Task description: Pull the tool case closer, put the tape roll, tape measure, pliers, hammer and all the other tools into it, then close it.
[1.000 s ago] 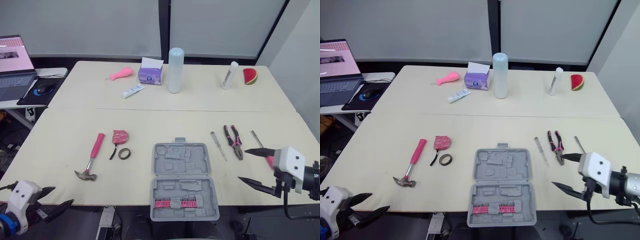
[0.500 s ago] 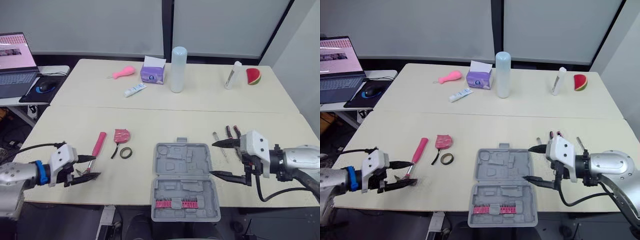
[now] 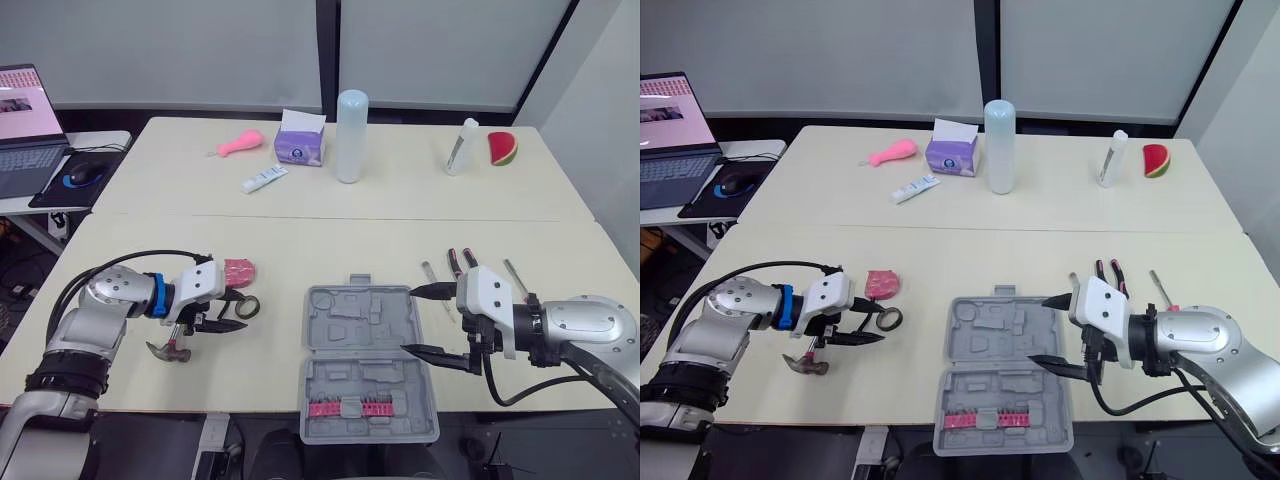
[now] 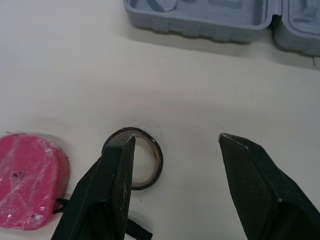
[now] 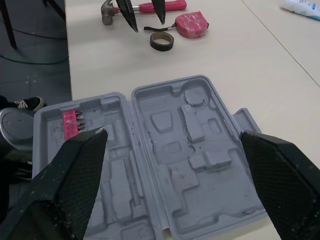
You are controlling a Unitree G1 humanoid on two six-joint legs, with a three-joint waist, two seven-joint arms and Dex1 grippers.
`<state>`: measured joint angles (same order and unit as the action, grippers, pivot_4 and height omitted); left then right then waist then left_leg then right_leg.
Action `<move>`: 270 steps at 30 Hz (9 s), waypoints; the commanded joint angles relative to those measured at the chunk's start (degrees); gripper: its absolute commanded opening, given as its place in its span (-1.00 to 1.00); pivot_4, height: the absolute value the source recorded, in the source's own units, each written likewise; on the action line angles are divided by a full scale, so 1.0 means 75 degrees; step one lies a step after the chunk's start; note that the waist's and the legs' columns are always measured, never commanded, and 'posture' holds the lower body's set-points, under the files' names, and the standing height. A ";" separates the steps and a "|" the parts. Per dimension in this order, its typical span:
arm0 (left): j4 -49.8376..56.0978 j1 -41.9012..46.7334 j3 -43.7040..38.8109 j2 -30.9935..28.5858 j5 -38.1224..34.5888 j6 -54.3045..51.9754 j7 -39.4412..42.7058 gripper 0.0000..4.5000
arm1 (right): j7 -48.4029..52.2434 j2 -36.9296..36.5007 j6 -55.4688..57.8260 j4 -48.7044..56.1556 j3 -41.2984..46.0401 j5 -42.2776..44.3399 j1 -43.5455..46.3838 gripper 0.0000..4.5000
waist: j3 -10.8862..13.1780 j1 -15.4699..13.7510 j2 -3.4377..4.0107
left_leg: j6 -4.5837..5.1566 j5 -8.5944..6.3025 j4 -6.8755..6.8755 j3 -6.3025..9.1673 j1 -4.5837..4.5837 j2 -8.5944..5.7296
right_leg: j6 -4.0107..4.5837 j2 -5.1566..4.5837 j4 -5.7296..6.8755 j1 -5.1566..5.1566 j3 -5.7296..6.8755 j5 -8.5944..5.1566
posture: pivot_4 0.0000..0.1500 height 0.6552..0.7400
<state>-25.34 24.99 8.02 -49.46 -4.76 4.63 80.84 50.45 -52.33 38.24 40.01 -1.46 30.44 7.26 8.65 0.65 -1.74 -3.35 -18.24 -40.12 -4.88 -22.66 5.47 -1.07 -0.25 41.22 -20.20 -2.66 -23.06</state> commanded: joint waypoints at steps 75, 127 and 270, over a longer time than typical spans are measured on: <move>-0.0236 0.2051 0.1561 0.3047 0.0578 -0.2953 -0.1327 -0.99 | -0.1679 -0.0035 0.1984 0.1145 0.0844 0.0806 -0.0546 1.00 | 0.0000 -0.0067 0.0001 | 0.0002 0.0000 -0.0094 0.0040 -0.0039 -0.0008 | 0.0000 0.0024 0.0059 0.0003 -0.0006 0.0000 | 1.00 0.23; -0.1965 0.1983 0.1174 0.3688 0.0752 -0.0527 -0.1928 -0.72 | -0.1896 0.0025 0.1848 0.1215 0.0690 0.0737 -0.0562 1.00 | 0.0000 -0.0069 0.0000 | 0.0002 -0.0001 -0.0093 0.0038 -0.0041 -0.0012 | 0.0000 0.0025 0.0057 0.0003 -0.0002 0.0000 | 1.00 0.23; 0.5728 -0.3434 -0.1150 0.1950 -0.1357 -0.6793 -0.6842 -0.99 | -0.0382 -0.0259 0.0772 0.0488 0.1501 0.1845 -0.0307 1.00 | -0.0017 -0.0062 -0.0019 | 0.0006 -0.0005 0.0007 0.0015 0.0090 -0.0034 | -0.0002 0.0033 -0.0053 0.0133 -0.0164 0.0000 | 1.00 0.23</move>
<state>15.51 0.59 -2.27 -33.40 -14.50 -47.24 26.18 46.81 -53.62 44.43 41.66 7.91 43.29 5.21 8.52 0.18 -1.88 -3.31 -18.28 -40.05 -4.76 -21.99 5.22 -1.08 0.00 40.82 -19.20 -3.89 -23.06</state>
